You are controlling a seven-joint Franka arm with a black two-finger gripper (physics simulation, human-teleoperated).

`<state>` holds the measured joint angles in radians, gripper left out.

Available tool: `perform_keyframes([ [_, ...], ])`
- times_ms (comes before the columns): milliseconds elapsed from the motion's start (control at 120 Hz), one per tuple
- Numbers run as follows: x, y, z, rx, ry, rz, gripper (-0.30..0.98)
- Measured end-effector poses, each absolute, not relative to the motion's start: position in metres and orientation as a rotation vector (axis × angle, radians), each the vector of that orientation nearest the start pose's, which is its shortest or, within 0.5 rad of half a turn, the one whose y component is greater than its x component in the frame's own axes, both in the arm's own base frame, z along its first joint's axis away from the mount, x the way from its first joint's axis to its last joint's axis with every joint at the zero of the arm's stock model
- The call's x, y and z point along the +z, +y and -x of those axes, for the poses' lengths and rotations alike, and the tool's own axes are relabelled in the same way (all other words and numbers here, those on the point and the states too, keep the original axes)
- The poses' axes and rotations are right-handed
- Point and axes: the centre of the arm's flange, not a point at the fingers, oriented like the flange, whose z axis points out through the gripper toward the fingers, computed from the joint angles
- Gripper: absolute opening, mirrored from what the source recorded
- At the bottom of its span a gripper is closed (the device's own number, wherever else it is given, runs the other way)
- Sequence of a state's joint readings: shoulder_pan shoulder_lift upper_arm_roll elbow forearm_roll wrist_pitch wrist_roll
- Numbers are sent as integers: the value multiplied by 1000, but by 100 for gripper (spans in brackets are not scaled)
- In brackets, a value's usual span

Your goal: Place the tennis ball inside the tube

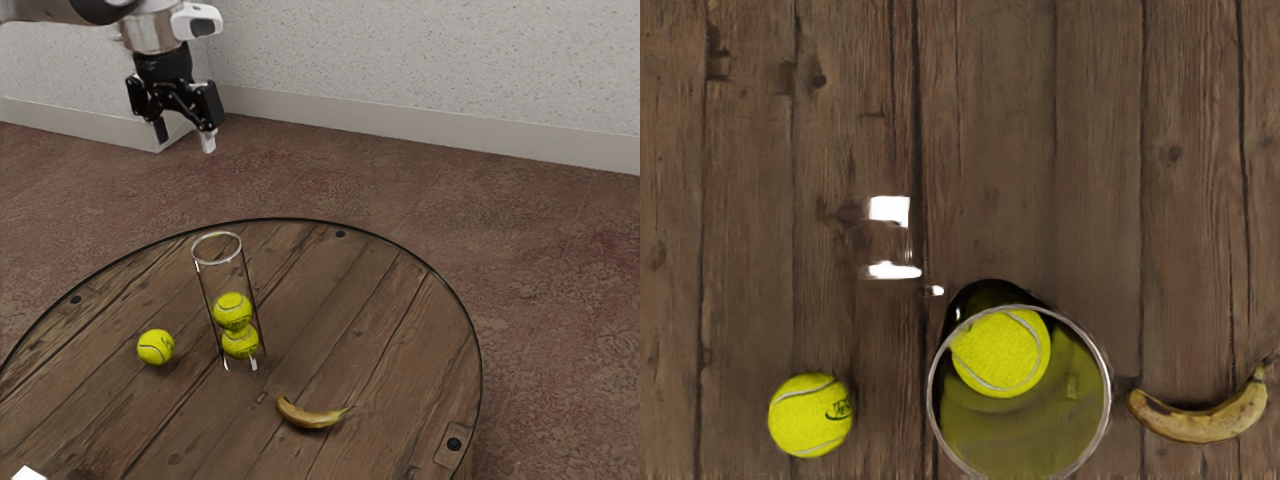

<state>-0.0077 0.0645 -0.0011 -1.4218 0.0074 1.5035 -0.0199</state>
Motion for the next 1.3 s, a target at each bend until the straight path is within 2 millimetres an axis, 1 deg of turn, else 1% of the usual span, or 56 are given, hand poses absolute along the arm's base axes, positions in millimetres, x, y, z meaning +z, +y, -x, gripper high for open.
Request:
perform_keyframes([
  [50,652,-7,-568,-24,-13,3133,69],
  [108,653,-5,-567,-22,-18,3133,69],
  [167,652,-2,-561,-10,-29,3132,69],
  [208,651,1,-548,7,-37,3127,69],
  [267,644,6,-532,42,-51,3112,69],
  [300,642,8,-513,51,-57,3105,69],
  [333,643,6,-494,43,-54,3099,69],
  [367,639,5,-476,43,-54,3094,69],
  [408,623,8,-454,59,-64,3088,69],
  [442,609,10,-441,74,-71,3083,69],
  [533,569,11,-413,100,-68,3064,69],
  [567,552,17,-404,94,-82,3067,69],
  [600,529,20,-394,75,-71,3070,69],
  [642,493,28,-383,49,-58,3080,69],
  [692,454,36,-374,0,-41,3093,69],
  [725,432,39,-369,-49,-21,3097,69],
  [775,408,39,-365,-146,17,3095,69],
  [833,388,40,-364,-259,52,3085,69],
  [875,371,43,-367,-311,66,3078,69],
  [983,342,50,-380,-420,74,3058,69],
  [1025,332,56,-383,-449,60,3049,69],
  [1100,322,69,-391,-497,35,3031,69],
  [1175,310,83,-408,-513,12,3017,69],
  [1225,300,88,-416,-517,12,3012,69],
  [1300,287,91,-421,-527,22,3006,69],
])
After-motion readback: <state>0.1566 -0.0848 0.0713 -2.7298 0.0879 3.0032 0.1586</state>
